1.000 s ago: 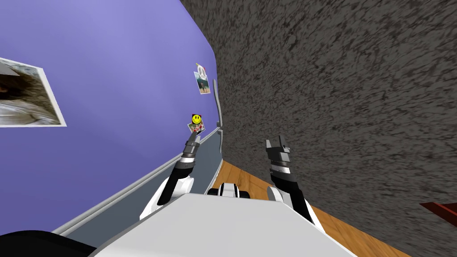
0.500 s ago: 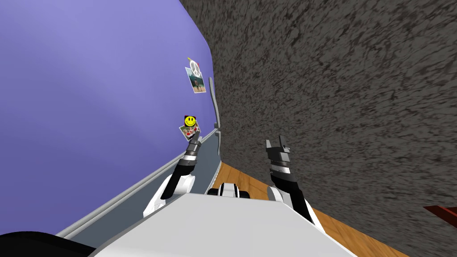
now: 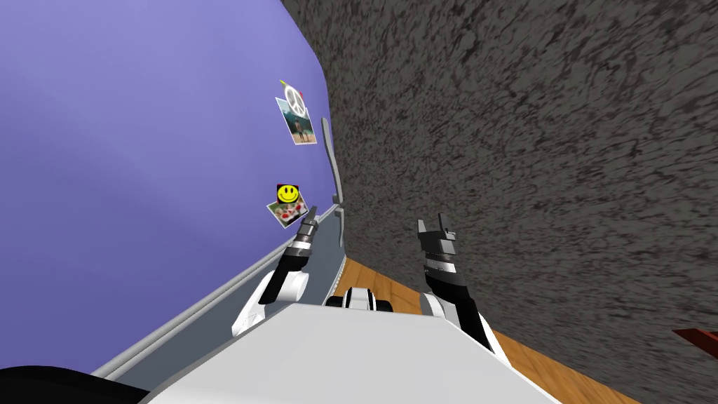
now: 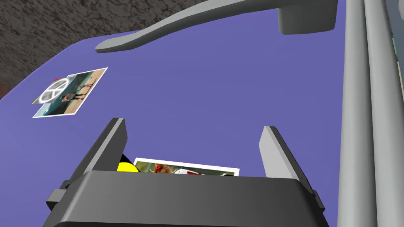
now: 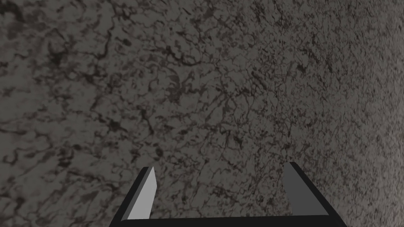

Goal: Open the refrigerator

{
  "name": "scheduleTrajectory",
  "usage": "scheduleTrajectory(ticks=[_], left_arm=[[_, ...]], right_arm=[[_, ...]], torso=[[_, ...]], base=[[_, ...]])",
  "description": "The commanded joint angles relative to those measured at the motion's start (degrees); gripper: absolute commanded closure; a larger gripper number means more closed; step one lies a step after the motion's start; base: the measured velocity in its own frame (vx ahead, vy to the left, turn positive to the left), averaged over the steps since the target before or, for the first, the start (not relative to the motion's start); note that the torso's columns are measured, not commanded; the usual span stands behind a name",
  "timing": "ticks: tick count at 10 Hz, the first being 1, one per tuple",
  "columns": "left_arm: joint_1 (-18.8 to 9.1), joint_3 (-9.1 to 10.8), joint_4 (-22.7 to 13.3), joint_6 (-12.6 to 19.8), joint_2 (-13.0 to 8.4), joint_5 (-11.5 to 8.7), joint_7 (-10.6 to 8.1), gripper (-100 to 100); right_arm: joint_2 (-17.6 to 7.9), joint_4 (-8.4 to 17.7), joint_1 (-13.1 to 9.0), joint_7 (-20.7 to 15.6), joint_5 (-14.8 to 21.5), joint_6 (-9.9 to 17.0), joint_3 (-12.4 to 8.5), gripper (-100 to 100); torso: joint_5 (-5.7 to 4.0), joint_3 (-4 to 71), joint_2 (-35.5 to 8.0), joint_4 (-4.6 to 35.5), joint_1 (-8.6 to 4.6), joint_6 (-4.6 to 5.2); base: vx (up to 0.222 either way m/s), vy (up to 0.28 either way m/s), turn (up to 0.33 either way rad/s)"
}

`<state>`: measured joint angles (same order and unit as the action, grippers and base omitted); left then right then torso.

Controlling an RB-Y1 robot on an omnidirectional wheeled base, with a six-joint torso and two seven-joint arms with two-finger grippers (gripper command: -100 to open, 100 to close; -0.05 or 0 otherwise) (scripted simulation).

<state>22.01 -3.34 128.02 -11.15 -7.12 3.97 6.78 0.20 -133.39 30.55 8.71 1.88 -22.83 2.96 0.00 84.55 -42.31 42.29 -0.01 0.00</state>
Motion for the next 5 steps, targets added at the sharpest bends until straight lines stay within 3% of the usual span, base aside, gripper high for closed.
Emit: scheduleTrajectory(ticks=[1,5], left_arm=[[-0.94,-0.14,-0.1,3.16,-0.02,0.38,0.04,-100],[-2.33,-0.28,-0.45,7.61,-1.34,0.9,0.02,-100]], right_arm=[[0.0,0.0,0.0,0.0,0.0,0.0,0.0,0],[0.0,0.0,0.0,0.0,0.0,0.0,0.0,0]], torso=[[0.01,-0.01,-0.02,0.01,0.03,0.0],[0.0,0.02,0.03,-0.01,0.01,0.0]], base=[[0.059,-0.012,-0.037],[0.072,-0.013,-0.038]])
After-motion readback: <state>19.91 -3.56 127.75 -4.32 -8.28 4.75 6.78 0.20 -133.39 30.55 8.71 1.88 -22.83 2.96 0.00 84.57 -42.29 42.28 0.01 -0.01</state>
